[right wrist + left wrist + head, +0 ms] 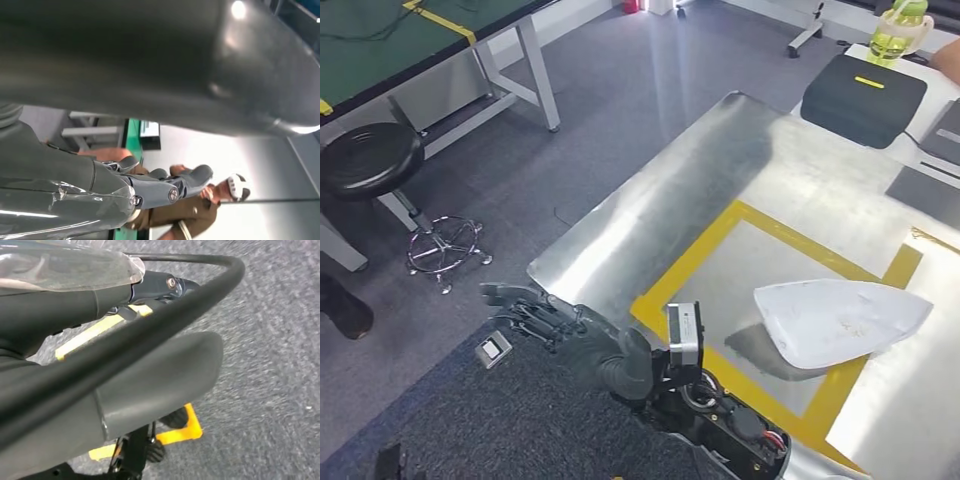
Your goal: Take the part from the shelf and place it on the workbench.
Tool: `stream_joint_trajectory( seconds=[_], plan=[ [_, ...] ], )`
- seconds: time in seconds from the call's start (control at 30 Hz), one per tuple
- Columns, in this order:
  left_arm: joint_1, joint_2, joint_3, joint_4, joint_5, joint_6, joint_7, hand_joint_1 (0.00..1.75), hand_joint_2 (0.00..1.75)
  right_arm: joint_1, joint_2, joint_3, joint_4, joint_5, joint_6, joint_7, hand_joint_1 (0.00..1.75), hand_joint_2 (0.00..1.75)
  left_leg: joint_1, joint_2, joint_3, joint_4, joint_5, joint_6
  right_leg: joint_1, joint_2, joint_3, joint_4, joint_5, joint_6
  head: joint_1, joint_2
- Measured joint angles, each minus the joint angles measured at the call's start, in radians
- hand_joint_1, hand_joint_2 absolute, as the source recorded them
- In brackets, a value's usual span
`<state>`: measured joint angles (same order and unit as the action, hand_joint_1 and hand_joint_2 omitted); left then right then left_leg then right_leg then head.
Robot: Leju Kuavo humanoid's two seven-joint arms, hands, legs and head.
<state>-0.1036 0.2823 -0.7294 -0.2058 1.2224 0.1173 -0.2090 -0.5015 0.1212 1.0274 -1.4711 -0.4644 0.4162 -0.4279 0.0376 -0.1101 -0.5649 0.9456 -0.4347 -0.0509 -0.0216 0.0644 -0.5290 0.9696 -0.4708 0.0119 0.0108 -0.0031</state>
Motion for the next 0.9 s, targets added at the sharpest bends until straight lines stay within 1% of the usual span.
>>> stream_joint_trajectory(
  seconds=[0.03,0.07,0.1,0.13,0.17,0.2,0.23,0.27,0.3,0.33,0.37,0.4,0.43,0.47,0.5,0.53,0.57,0.6,0.63,0.67,0.7,0.73,0.77,0.8,0.83,0.87,0.9],
  plan=[
    [0.002,-0.001,0.0,0.0,0.0,0.0,0.001,0.0,0.0,-0.004,0.003,0.003,0.002,0.0,0.0,-0.002,0.0,0.0,-0.001,0.018,-0.008,0.017,-0.009,-0.004,0.001,-0.013,0.005,-0.005,0.001,-0.007,-0.005,0.0],
    [0.001,-0.002,0.0,0.0,0.0,0.001,0.001,0.0,0.0,-0.009,0.005,0.006,0.005,-0.001,0.0,-0.005,0.0,0.0,-0.003,0.043,-0.028,0.058,-0.028,-0.006,0.002,-0.026,0.01,-0.011,0.002,-0.013,-0.013,0.0],
    [-0.001,-0.002,0.0,0.0,0.0,0.002,0.001,0.0,0.0,-0.014,0.006,0.009,0.007,-0.002,0.0,-0.007,0.0,0.0,-0.006,0.073,-0.06,0.12,-0.056,-0.007,0.005,-0.041,0.013,-0.014,0.002,-0.019,-0.023,0.0],
    [-0.002,-0.002,0.0,0.0,0.0,0.003,0.002,0.0,0.0,-0.016,0.007,0.012,0.01,-0.002,0.0,-0.01,0.0,0.0,-0.008,0.09,-0.1,0.194,-0.085,-0.007,0.009,-0.055,0.014,-0.015,0.0,-0.023,-0.032,0.0],
    [-0.003,-0.003,0.0,0.0,0.001,0.005,0.002,0.0,0.0,-0.018,0.007,0.015,0.013,-0.002,0.0,-0.011,0.0,0.0,-0.009,0.097,-0.139,0.26,-0.106,-0.007,0.013,-0.069,0.014,-0.015,-0.002,-0.027,-0.036,0.0],
    [-0.002,-0.003,0.0,0.0,0.003,0.007,0.002,0.0,0.0,-0.018,0.007,0.018,0.016,-0.002,0.0,-0.013,0.0,0.0,-0.009,0.099,-0.163,0.298,-0.111,-0.005,0.017,-0.082,0.015,-0.014,-0.004,-0.03,-0.04,0.0],
    [0.0,-0.004,0.0,0.0,0.006,0.009,0.003,0.0,0.0,-0.018,0.008,0.02,0.019,-0.002,0.001,-0.014,0.0,0.0,-0.01,0.101,-0.167,0.296,-0.096,-0.003,0.02,-0.095,0.017,-0.014,-0.006,-0.032,-0.042,0.0],
    [0.001,-0.004,0.0,0.0,0.009,0.011,0.003,0.0,0.0,-0.019,0.009,0.022,0.021,-0.003,0.002,-0.016,0.0,0.0,-0.011,0.106,-0.149,0.253,-0.065,0.001,0.022,-0.106,0.02,-0.014,-0.009,-0.033,-0.045,0.0],
    [0.002,-0.004,0.0,0.0,0.012,0.013,0.004,0.0,0.0,-0.021,0.01,0.023,0.024,-0.004,0.004,-0.017,0.0,0.0,-0.013,0.121,-0.114,0.18,-0.026,0.006,0.023,-0.117,0.025,-0.014,-0.013,-0.032,-0.047,0.0],
    [0.001,-0.003,0.0,0.0,0.015,0.014,0.004,0.0,0.0,-0.023,0.013,0.024,0.026,-0.006,0.006,-0.018,0.0,0.0,-0.02,0.145,-0.077,0.106,0.003,0.012,0.027,-0.126,0.028,-0.014,-0.017,-0.03,-0.05,0.0],
    [0.0,-0.003,0.0,0.0,0.016,0.015,0.005,0.0,0.0,-0.026,0.015,0.025,0.029,-0.008,0.008,-0.019,0.0,0.0,-0.026,0.162,-0.05,0.05,0.022,0.018,0.029,-0.135,0.032,-0.014,-0.022,-0.027,-0.053,0.0],
    [-0.001,-0.002,0.0,0.0,0.017,0.016,0.005,0.0,0.0,-0.028,0.017,0.027,0.032,-0.009,0.009,-0.02,0.0,0.0,-0.033,0.175,-0.035,0.019,0.028,0.023,0.032,-0.144,0.034,-0.014,-0.026,-0.024,-0.053,0.0],
    [-0.002,-0.002,0.0,0.0,0.018,0.017,0.006,0.0,0.0,-0.031,0.019,0.029,0.034,-0.01,0.011,-0.021,0.0,0.0,-0.038,0.174,-0.033,0.01,0.025,0.027,0.033,-0.153,0.037,-0.014,-0.03,-0.02,-0.053,0.0],
    [-0.001,-0.002,0.0,0.0,0.019,0.019,0.008,0.0,0.0,-0.032,0.021,0.03,0.037,-0.01,0.013,-0.022,0.0,0.0,-0.038,0.161,-0.033,0.009,0.025,0.03,0.033,-0.162,0.041,-0.016,-0.033,-0.016,-0.051,0.0],
    [0.0,-0.002,0.0,0.0,0.02,0.021,0.01,0.0,0.0,-0.034,0.023,0.032,0.039,-0.011,0.015,-0.024,0.0,0.0,-0.036,0.151,-0.031,0.006,0.025,0.034,0.032,-0.159,0.042,-0.013,-0.039,-0.011,-0.049,0.0],
    [0.001,-0.002,0.0,0.0,0.021,0.022,0.012,0.0,0.0,-0.035,0.025,0.034,0.041,-0.011,0.017,-0.026,0.0,0.0,-0.033,0.142,-0.027,0.003,0.025,0.038,0.03,-0.143,0.038,0.002,-0.052,-0.006,-0.046,0.0],
    [0.002,-0.003,0.0,0.0,0.022,0.023,0.013,0.0,0.0,-0.037,0.026,0.035,0.043,-0.012,0.018,-0.027,0.0,0.0,-0.03,0.132,-0.023,0.0,0.025,0.044,0.028,-0.121,0.024,0.039,-0.074,-0.002,-0.042,0.0],
    [0.002,-0.003,0.0,0.0,0.023,0.024,0.013,0.0,0.0,-0.037,0.027,0.036,0.045,-0.013,0.019,-0.029,0.0,0.0,-0.027,0.123,-0.02,-0.001,0.025,0.048,0.025,-0.094,-0.004,0.1,-0.104,0.001,-0.037,0.0],
    [0.001,-0.003,0.0,0.0,0.024,0.024,0.014,0.0,0.0,-0.037,0.028,0.038,0.048,-0.013,0.02,-0.03,0.0,0.0,-0.027,0.112,-0.018,-0.001,0.024,0.052,0.024,-0.077,-0.041,0.176,-0.136,0.002,-0.032,0.0],
    [0.0,-0.004,0.0,0.0,0.025,0.024,0.014,0.0,0.0,-0.036,0.028,0.039,0.052,-0.013,0.02,-0.03,0.0,0.0,-0.028,0.1,-0.017,0.0,0.023,0.054,0.023,-0.07,-0.079,0.249,-0.161,0.003,-0.027,0.0],
    [0.0,-0.004,0.0,0.0,0.026,0.024,0.015,0.0,0.0,-0.035,0.028,0.041,0.056,-0.013,0.02,-0.03,0.0,0.0,-0.028,0.087,-0.016,0.0,0.022,0.055,0.023,-0.068,-0.107,0.296,-0.17,0.004,-0.024,0.0],
    [0.0,-0.005,0.0,0.0,0.026,0.024,0.015,0.0,0.0,-0.035,0.028,0.042,0.059,-0.013,0.02,-0.03,0.0,0.0,-0.028,0.073,-0.014,0.0,0.021,0.055,0.023,-0.067,-0.117,0.303,-0.156,0.004,-0.02,0.0],
    [0.001,-0.006,0.0,0.0,0.027,0.024,0.015,0.0,0.0,-0.035,0.028,0.043,0.062,-0.014,0.02,-0.031,0.0,0.0,-0.028,0.058,-0.01,0.0,0.019,0.054,0.022,-0.064,-0.106,0.266,-0.122,0.003,-0.017,0.0],
    [0.001,-0.007,0.0,0.0,0.027,0.024,0.015,0.0,0.0,-0.036,0.028,0.044,0.064,-0.014,0.02,-0.031,0.0,0.0,-0.028,0.043,-0.006,0.001,0.017,0.053,0.021,-0.053,-0.078,0.194,-0.074,0.001,-0.013,0.0],
    [0.001,-0.008,0.0,0.0,0.027,0.023,0.015,0.0,0.0,-0.036,0.028,0.044,0.065,-0.014,0.019,-0.031,0.0,0.0,-0.027,0.03,-0.003,0.001,0.016,0.05,0.02,-0.03,-0.048,0.12,-0.037,-0.003,-0.009,0.0],
    [0.0,-0.009,0.0,0.0,0.026,0.022,0.015,0.0,0.0,-0.037,0.028,0.044,0.067,-0.014,0.017,-0.032,0.0,0.0,-0.027,0.017,-0.002,0.003,0.015,0.047,0.017,-0.006,-0.022,0.055,-0.011,-0.006,-0.008,0.0],
    [0.0,-0.01,0.0,0.0,0.024,0.02,0.015,0.0,0.0,-0.037,0.028,0.044,0.069,-0.014,0.015,-0.032,0.0,0.0,-0.026,0.006,-0.006,0.004,0.015,0.042,0.016,0.013,-0.004,0.016,0.0,-0.008,-0.006,0.0]
  ],
)
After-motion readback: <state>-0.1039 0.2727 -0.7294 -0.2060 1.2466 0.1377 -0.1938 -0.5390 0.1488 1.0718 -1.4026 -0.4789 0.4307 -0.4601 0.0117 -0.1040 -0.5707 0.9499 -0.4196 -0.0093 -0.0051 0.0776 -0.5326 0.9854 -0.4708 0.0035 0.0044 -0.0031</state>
